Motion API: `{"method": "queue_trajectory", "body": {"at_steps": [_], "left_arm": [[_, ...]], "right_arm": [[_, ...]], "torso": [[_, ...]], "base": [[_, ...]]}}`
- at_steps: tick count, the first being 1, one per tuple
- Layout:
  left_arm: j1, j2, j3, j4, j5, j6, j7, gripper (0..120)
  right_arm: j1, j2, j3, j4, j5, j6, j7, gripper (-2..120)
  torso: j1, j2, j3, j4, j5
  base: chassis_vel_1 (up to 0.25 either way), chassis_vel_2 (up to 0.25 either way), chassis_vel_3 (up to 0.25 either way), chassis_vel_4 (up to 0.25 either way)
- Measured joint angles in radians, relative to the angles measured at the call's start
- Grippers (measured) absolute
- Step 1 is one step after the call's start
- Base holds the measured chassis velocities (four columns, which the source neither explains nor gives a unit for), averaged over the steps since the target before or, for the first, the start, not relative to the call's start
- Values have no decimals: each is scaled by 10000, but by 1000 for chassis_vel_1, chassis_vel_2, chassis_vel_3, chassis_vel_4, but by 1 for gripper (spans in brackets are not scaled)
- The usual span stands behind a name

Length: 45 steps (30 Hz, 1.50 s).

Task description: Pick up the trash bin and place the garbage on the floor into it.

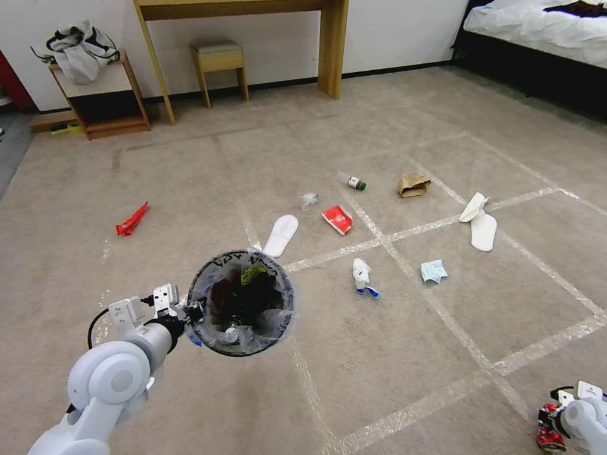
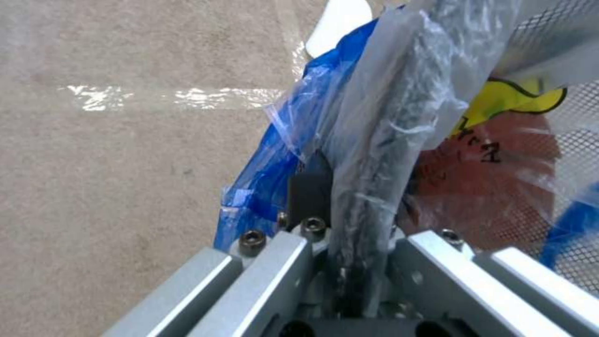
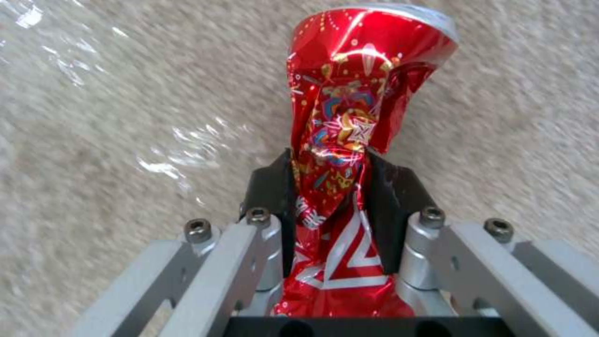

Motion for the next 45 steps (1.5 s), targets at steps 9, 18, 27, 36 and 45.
{"method": "queue_trajectory", "body": {"at_steps": [9, 18, 27, 36, 45], "left_arm": [[-501, 435, 319, 166, -832, -11, -123, 0], [-513, 966, 601, -74, -2084, 100, -843, 0], [-1327, 1434, 1407, 117, -3285, 288, -1404, 0], [-2390, 1512, 2636, 493, -3310, 299, -1380, 0], [-3187, 988, 4090, 727, -3267, 304, -1504, 0]], "right_arm": [[-486, -359, 389, 2230, 515, 400, 106, 22], [-322, -662, 542, 5680, 1235, 1879, -871, 22], [145, -1095, 196, 8823, 2459, 3555, -2475, 22], [423, -1770, 447, 11354, 3329, 4118, -3057, 22], [53, -2367, 723, 12928, 3235, 4274, -3233, 22]], "torso": [[0, 0, 0, 16, -9], [0, 0, -1, 20, -11], [0, 0, -1, 14, -13], [0, 0, -2, 17, -13], [0, 0, -2, 15, -10]], "base": [[0, 0, 0, 0], [0, 0, 0, 0], [0, 0, 0, 0], [0, 0, 0, 0], [0, 0, 0, 0]]}}
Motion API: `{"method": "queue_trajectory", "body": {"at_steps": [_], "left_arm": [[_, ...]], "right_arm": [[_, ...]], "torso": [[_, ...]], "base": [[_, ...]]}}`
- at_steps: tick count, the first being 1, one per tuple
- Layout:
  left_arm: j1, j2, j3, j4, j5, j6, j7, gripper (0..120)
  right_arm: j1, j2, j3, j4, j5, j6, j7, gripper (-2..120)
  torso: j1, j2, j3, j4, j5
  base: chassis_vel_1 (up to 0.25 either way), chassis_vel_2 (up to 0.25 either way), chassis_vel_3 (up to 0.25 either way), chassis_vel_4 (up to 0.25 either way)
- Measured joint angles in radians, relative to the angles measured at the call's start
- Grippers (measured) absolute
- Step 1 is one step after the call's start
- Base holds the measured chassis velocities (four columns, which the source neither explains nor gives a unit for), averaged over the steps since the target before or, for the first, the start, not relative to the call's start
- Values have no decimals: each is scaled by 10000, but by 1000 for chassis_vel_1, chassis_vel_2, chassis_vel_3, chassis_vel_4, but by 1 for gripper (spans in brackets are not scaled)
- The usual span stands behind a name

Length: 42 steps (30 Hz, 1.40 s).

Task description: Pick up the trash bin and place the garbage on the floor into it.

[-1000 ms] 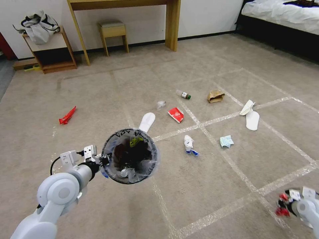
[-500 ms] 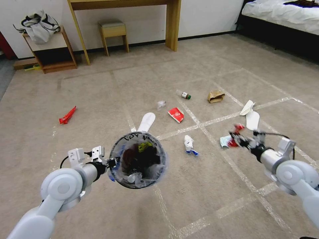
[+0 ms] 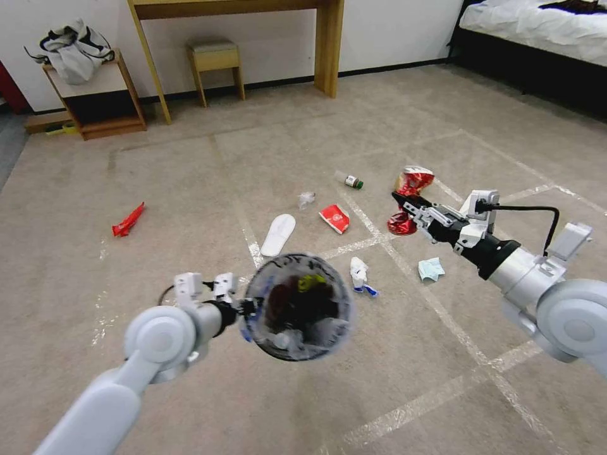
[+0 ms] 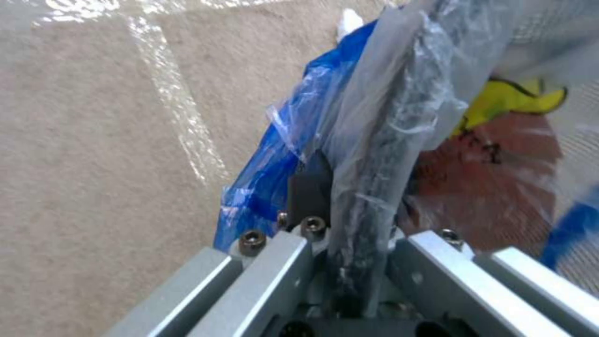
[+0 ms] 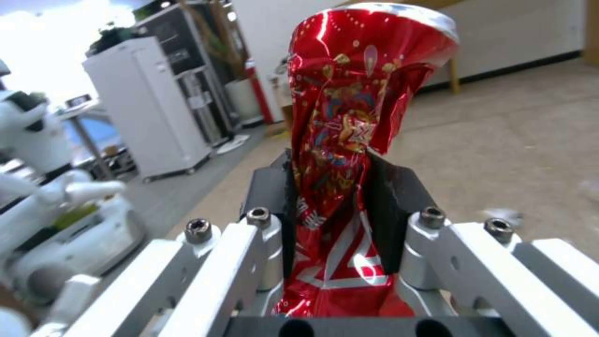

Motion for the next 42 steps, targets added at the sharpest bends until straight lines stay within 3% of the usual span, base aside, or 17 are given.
{"method": "queue_trajectory", "body": {"at_steps": [5, 13, 24, 42], "left_arm": [[24, -61, 65, -108, -217, 0, -273, 0], [485, 66, -305, -493, -445, -1, -372, 0], [842, -102, -372, -861, -628, -3, -585, 0], [1265, -241, -307, -1130, -723, -11, -732, 0]], "right_arm": [[-426, 37, -254, 599, -452, -22, -237, 22], [-458, -115, -523, 1284, -587, -209, -675, 22], [-829, -344, -612, 1714, -1456, -189, -2074, 22], [-874, -242, -1148, 1631, -2140, -161, -2289, 22]], "torso": [[0, 0, 0, 0, 1], [0, 0, 0, 4, 0], [0, 1, 0, 1, 0], [0, 1, -1, 1, -2]], "base": [[0, 0, 0, 0], [0, 0, 0, 0], [0, 0, 0, 0], [0, 0, 0, 0]]}}
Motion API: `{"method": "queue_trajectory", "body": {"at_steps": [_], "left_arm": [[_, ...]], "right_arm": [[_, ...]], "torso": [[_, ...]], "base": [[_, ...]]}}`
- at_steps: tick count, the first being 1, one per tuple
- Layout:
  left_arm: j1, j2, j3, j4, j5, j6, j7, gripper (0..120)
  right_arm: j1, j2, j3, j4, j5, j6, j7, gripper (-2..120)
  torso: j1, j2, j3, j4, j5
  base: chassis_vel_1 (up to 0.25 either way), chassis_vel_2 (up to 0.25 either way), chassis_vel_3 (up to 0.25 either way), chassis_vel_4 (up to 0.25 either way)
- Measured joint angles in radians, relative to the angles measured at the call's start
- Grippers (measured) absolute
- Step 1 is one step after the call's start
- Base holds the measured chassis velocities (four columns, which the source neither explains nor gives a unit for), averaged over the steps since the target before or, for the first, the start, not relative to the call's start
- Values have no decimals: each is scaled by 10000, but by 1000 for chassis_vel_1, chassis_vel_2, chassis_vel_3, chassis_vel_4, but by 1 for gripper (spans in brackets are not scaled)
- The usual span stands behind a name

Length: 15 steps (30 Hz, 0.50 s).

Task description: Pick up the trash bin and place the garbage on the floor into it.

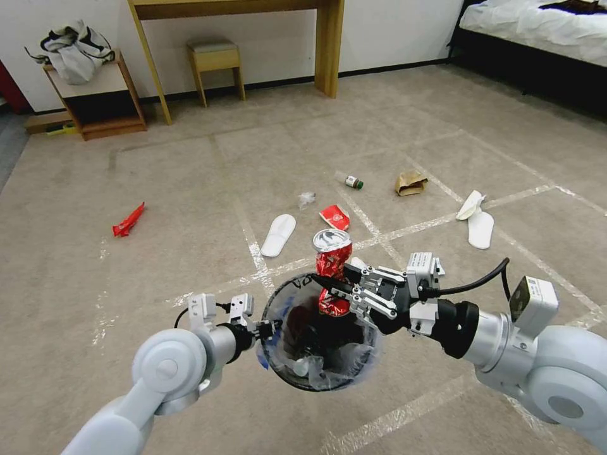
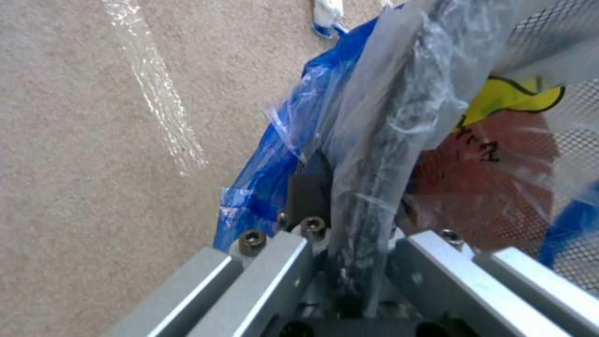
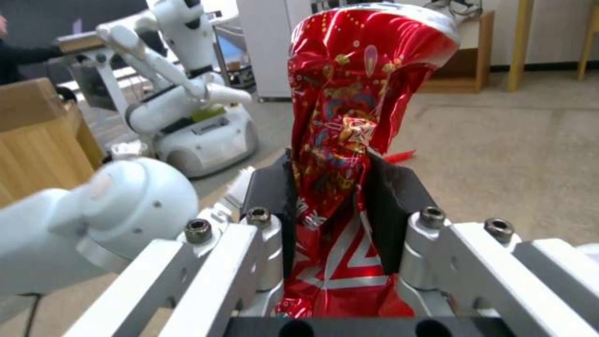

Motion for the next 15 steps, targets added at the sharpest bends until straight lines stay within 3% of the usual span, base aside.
{"method": "queue_trajectory", "body": {"at_steps": [5, 6, 10, 11, 12, 15], "left_arm": [[23, -152, 177, -2, 29, 0, -66, 0], [12, -175, 191, -43, 6, 0, -89, 0], [-9, -164, 192, -71, -106, 0, -110, 0], [-10, -169, 208, -70, -139, 0, -136, 0], [-10, -169, 208, -70, -139, 0, -136, 0], [-38, -214, 218, 34, -145, 0, -151, 0]], "right_arm": [[17, 17, -279, -196, -407, 52, -67, 26], [2, 77, -401, -321, -599, 82, -97, 34], [45, 180, -657, -487, -781, 150, -148, 44], [96, 271, -813, -574, -893, 187, -192, 53], [96, 271, -813, -574, -893, 187, -192, 53], [93, 290, -880, -630, -1000, 239, -347, 68]], "torso": [[0, 0, 1, -1, 2], [0, 0, 0, -1, 1], [0, 0, 0, -1, 1], [0, 0, 1, 0, 2], [0, 0, 1, 0, 2], [-1, 0, 1, -1, 2]], "base": [[0, 0, 0, 0], [0, 0, 0, 0], [0, 0, 0, 0], [0, 0, 0, 0], [0, 0, 0, 0], [0, 0, 0, 0]]}}
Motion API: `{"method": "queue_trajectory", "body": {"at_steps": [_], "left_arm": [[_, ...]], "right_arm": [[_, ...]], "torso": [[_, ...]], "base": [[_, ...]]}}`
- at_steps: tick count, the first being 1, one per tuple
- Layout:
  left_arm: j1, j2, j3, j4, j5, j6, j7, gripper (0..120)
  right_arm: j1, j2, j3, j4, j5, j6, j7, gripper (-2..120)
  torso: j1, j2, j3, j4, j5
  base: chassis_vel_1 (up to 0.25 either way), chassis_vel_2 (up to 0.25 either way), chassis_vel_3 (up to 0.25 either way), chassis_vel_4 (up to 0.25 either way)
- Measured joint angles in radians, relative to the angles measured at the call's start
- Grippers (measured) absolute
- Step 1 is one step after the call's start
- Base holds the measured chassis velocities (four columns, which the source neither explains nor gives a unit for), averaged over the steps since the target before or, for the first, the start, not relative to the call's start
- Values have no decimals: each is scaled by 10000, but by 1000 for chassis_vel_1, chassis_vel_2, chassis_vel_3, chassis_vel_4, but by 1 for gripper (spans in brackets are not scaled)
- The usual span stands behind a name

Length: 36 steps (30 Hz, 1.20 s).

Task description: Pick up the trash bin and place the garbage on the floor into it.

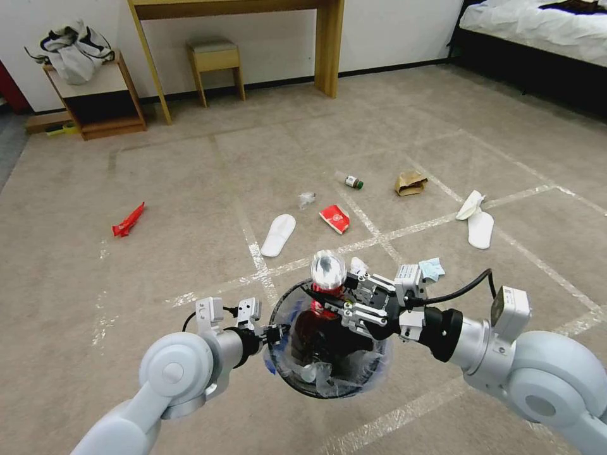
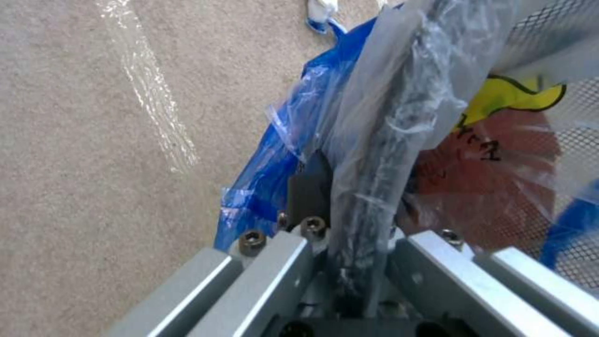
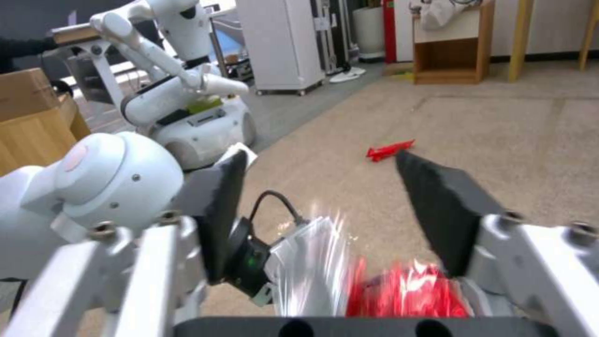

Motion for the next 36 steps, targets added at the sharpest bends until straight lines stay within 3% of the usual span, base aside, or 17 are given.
{"method": "queue_trajectory", "body": {"at_steps": [9, 25, 28, 33, 35, 36], "left_arm": [[-196, -115, 4, 337, 1, 1, -41, 0], [-240, -258, -77, 489, 24, 1, -117, 0], [-32, -249, -289, 416, 124, 2, -126, 0], [524, -82, -1289, 216, 520, 2, -74, 0], [585, -48, -1421, 182, 562, 0, -68, 0], [782, 48, -1793, 52, 630, -18, -51, 0]], "right_arm": [[14, -115, 38, -19, 7, 103, -197, 98], [65, -186, 211, -9, 183, 185, -295, 100], [91, -222, 525, 197, 538, 186, -107, 100], [364, -368, 1108, 342, 1333, 305, 356, 100], [388, -346, 1157, 306, 1393, 325, 415, 100], [428, -227, 1246, 191, 1443, 365, 547, 100]], "torso": [[0, 0, 1, 0, -1], [1, -1, 1, 0, 0], [1, 0, 1, -1, 0], [1, -1, 0, 1, -3], [0, 0, 0, 1, -3], [0, -1, 0, 1, -1]], "base": [[0, 0, 0, 0], [0, 0, 0, 0], [0, 0, 0, 0], [0, 0, 0, 0], [0, 0, 0, 0], [0, 0, 0, 0]]}}
